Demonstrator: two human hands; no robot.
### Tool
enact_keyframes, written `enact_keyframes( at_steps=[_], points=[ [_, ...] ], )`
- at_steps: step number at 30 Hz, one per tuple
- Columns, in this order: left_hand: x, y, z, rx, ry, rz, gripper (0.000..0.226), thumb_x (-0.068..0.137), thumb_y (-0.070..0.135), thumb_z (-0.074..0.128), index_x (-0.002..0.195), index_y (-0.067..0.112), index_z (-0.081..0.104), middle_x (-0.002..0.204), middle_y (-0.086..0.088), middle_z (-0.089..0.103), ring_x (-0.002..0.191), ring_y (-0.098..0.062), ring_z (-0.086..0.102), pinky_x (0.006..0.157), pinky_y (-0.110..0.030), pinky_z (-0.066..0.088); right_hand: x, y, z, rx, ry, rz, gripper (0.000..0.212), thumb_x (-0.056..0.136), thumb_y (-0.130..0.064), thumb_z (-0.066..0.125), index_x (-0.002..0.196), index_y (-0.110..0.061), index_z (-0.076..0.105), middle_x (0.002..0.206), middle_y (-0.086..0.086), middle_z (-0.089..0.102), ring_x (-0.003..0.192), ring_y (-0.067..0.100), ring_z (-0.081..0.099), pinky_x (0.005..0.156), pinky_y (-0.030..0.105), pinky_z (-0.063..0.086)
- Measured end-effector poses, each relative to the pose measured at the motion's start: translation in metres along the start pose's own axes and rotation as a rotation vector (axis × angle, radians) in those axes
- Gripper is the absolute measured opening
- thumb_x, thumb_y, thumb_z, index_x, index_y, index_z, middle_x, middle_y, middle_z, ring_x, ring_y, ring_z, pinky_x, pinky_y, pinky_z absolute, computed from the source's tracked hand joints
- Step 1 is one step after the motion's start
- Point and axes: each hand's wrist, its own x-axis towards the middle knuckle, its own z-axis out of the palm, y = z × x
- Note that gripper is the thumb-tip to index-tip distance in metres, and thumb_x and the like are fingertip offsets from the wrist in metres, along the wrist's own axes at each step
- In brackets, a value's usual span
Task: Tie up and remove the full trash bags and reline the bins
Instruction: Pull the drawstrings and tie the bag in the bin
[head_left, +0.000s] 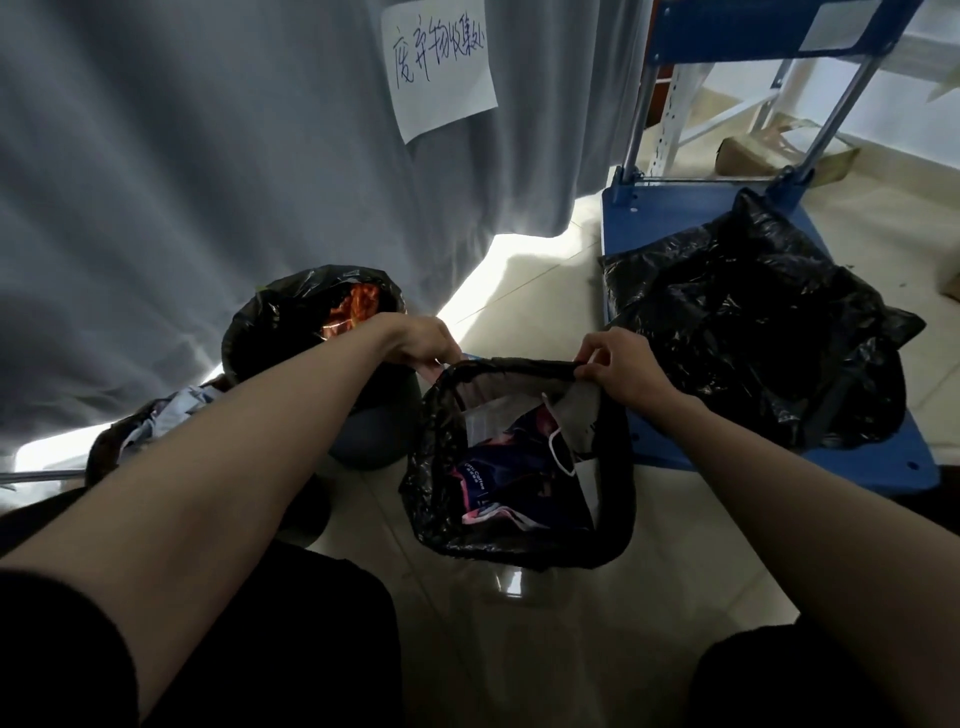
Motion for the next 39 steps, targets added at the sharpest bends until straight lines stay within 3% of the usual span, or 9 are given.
enact_keyframes(
  at_steps=[4,7,13,17,21,25,30,35,39],
  points=[
    [0.001,-0.001,0.006,0.087,0.039,0.008,0.017,0.094,-0.002,0.054,0.094,0.001,0.071,0.075,-0.006,0.071,0.061,-0.011,0.069,0.056,-0.017,0.055,-0.001,0.003,0.001,-0.019,0.009,-0.045,0.007,0.076,-0.009,0.078,0.081,-0.01,0.073,0.069,-0.005,0.05,0.076,0.017,0.053,0.069,0.028,0.037],
    [0.005,-0.002,0.009,0.127,0.035,0.026,0.023,0.096,-0.003,0.046,0.089,0.004,0.067,0.081,-0.006,0.066,0.068,-0.014,0.065,0.054,-0.016,0.053,-0.002,0.004,0.003,-0.042,-0.006,-0.078,0.008,0.076,-0.009,0.078,0.082,-0.012,0.073,0.075,0.0,0.051,0.077,0.019,0.053,0.072,0.031,0.041],
    [0.015,0.0,0.006,0.311,0.113,0.095,0.024,0.102,0.018,0.046,0.085,0.012,0.061,0.085,-0.004,0.064,0.067,-0.012,0.063,0.046,-0.013,0.046,-0.004,0.009,0.009,-0.103,-0.056,-0.126,0.011,0.078,-0.005,0.074,0.086,-0.01,0.07,0.083,0.002,0.051,0.078,0.02,0.053,0.076,0.033,0.045],
    [0.022,0.0,0.003,0.566,0.172,0.128,0.027,0.101,0.027,0.048,0.078,0.016,0.056,0.081,-0.004,0.065,0.058,-0.011,0.061,0.06,-0.025,0.047,-0.002,0.007,0.011,-0.107,-0.045,-0.111,0.011,0.078,-0.005,0.073,0.086,-0.011,0.069,0.085,0.003,0.049,0.078,0.02,0.052,0.074,0.03,0.043],
    [0.017,0.005,-0.004,0.678,0.166,0.124,0.023,0.1,0.03,0.048,0.093,0.014,0.062,0.091,-0.009,0.069,0.072,-0.018,0.062,0.073,-0.033,0.051,0.0,0.004,0.011,-0.13,-0.058,-0.083,0.01,0.079,-0.005,0.072,0.087,-0.009,0.068,0.089,0.009,0.052,0.084,0.028,0.056,0.078,0.034,0.047],
    [0.009,0.011,-0.005,0.72,0.087,0.088,0.024,0.101,0.027,0.045,0.1,0.01,0.062,0.093,-0.009,0.066,0.078,-0.021,0.061,0.084,-0.041,0.054,0.0,-0.003,0.01,-0.158,-0.062,-0.03,0.012,0.08,-0.006,0.069,0.091,-0.01,0.068,0.097,0.015,0.06,0.091,0.032,0.059,0.08,0.041,0.051],
    [-0.001,0.023,0.0,0.735,0.027,0.052,0.022,0.102,0.02,0.042,0.106,0.009,0.061,0.097,-0.009,0.061,0.084,-0.021,0.056,0.083,-0.036,0.05,-0.004,-0.011,0.011,-0.217,-0.039,0.001,0.014,0.081,-0.005,0.064,0.093,-0.012,0.067,0.1,0.013,0.062,0.094,0.032,0.059,0.071,0.035,0.047],
    [-0.014,0.019,-0.003,0.296,-0.029,0.024,0.025,0.104,0.017,0.038,0.117,0.006,0.056,0.11,-0.005,0.057,0.082,-0.012,0.057,0.071,-0.02,0.05,-0.005,-0.01,0.003,-0.21,-0.049,0.034,0.013,0.08,-0.006,0.065,0.09,-0.014,0.066,0.095,0.012,0.063,0.09,0.033,0.061,0.07,0.035,0.046],
    [-0.017,0.021,-0.001,0.558,0.041,0.005,0.031,0.105,0.017,0.036,0.121,-0.001,0.055,0.103,-0.005,0.059,0.079,-0.016,0.059,0.063,-0.021,0.049,-0.006,-0.018,0.006,-0.208,-0.067,-0.017,0.013,0.08,-0.005,0.064,0.089,-0.014,0.066,0.092,0.009,0.06,0.091,0.03,0.057,0.069,0.034,0.046]
  ],
)
